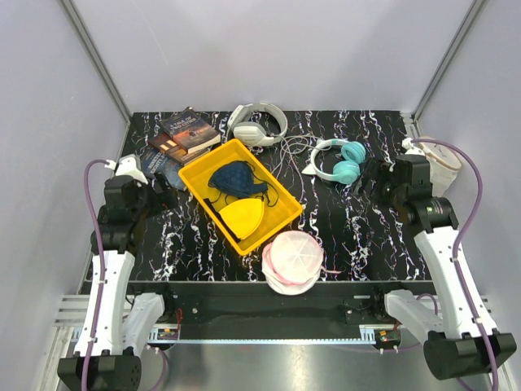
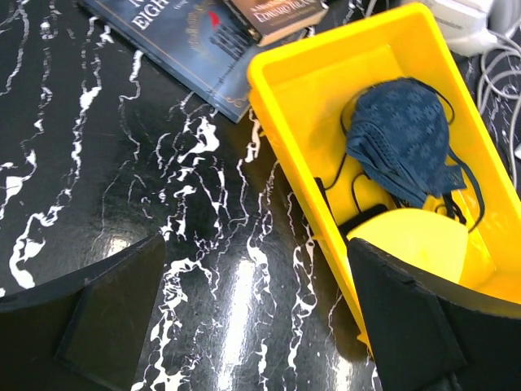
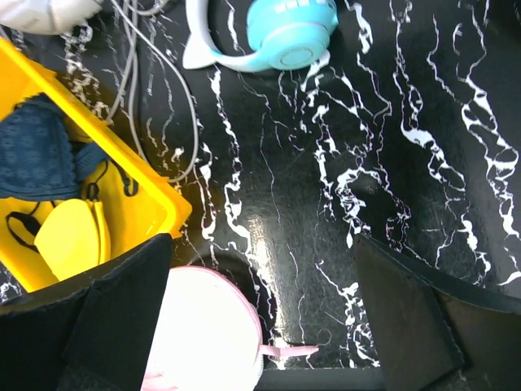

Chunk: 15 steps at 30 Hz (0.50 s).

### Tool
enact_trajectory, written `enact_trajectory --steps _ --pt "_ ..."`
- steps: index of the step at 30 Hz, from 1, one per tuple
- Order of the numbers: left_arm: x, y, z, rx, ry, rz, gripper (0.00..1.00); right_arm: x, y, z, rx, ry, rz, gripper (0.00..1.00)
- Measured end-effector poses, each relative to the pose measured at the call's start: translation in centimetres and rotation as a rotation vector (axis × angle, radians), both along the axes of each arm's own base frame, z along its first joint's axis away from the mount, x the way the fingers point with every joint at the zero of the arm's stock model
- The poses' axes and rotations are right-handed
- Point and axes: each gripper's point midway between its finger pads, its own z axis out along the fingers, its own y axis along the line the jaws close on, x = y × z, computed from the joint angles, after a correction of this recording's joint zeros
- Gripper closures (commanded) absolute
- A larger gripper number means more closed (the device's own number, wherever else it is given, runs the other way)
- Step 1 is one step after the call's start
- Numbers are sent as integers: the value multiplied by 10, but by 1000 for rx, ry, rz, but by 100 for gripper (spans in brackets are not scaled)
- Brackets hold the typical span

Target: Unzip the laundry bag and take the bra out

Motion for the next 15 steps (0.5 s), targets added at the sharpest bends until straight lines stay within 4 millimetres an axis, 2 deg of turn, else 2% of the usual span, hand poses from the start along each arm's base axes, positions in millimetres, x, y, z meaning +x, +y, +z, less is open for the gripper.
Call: enact_trajectory --steps 4,15 --pt "-1 -4 0 5 -1 -32 1 -5 -1 10 2 -40 3 0" --pt "-3 -8 1 8 -2 -70 1 -7 1 -5 -5 -2 20 0"
